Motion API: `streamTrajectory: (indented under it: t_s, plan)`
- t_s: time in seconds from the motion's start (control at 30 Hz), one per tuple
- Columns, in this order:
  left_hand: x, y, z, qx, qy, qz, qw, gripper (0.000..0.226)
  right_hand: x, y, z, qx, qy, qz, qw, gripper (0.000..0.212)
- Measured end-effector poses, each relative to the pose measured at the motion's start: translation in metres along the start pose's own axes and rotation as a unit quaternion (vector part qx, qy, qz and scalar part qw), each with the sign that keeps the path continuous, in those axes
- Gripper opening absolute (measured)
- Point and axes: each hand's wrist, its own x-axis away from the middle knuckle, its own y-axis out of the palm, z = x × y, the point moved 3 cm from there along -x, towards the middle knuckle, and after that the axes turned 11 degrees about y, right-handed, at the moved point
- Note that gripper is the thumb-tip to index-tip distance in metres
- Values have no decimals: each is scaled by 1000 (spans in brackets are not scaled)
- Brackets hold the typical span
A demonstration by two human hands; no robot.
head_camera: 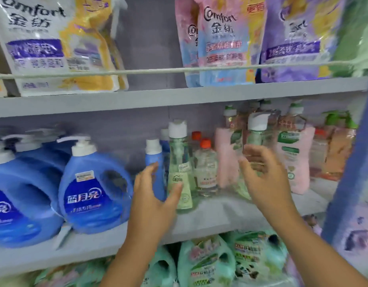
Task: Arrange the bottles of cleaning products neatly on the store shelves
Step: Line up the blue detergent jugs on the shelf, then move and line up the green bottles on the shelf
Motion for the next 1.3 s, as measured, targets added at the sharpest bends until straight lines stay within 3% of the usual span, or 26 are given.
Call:
streamTrajectory:
  t_s: [0.07, 0.2, 0.3, 0.37, 0.5, 0.63, 0.73, 1.03, 1.3]
  plan:
    - [-3, 33, -5, -10, -56, -25, 998, 75, -14, -21, 32, 70, 19, 51, 996, 38]
    - [0, 67, -2, -58, -88, 9, 994, 86, -32, -20, 81, 92, 110, -57, 988, 66]
    - [7, 71, 2, -67, -113, 54, 990, 77, -41, -16, 95, 58, 136, -106, 983, 56]
    - [13, 71, -1, -82, -125, 66, 987, 83, -46, -18, 96, 53, 118, -138, 982, 52]
    - [27, 71, 3, -69, -155, 27, 985, 78, -44, -28, 99, 9, 125, -238, 963, 59]
    - [33, 64, 7, 38, -200, -60, 977, 89, -34, -34, 93, 27, 117, -227, 966, 73]
    - [40, 65, 16, 8, -202, -105, 974, 77, -29, -35, 87, 30, 116, -213, 970, 72]
    - [74, 64, 69, 36, -172, -55, 983, 81, 27, -69, 65, 6, 137, -215, 967, 66]
    - [96, 65, 145, 123, -121, -32, 984, 87, 44, -157, 36, -43, 137, -173, 974, 54]
